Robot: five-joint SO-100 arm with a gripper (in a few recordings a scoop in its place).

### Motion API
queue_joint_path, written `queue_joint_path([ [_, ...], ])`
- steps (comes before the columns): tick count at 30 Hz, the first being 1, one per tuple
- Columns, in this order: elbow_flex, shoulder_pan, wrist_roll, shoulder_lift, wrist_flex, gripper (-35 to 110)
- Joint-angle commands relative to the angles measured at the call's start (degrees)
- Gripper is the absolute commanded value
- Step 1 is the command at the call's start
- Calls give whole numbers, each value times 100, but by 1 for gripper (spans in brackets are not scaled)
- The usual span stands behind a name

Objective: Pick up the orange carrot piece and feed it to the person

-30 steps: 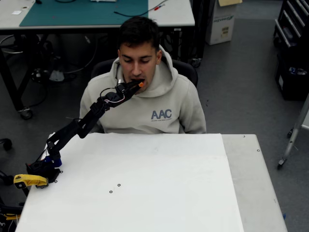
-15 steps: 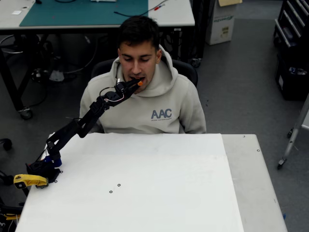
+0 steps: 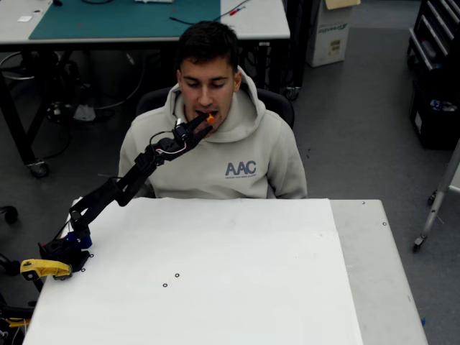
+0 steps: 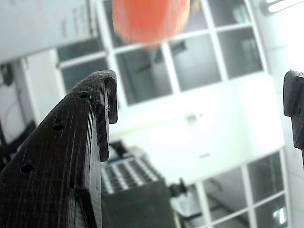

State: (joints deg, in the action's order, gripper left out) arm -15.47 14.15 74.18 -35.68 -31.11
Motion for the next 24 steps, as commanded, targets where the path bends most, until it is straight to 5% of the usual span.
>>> queue_joint_path([
  [1, -448, 343, 44, -325, 26, 28],
  [10, -448, 431, 44, -325, 26, 24],
  [17, -439, 422, 35, -325, -53, -5],
  [24, -431, 431, 9, -325, -62, -3],
])
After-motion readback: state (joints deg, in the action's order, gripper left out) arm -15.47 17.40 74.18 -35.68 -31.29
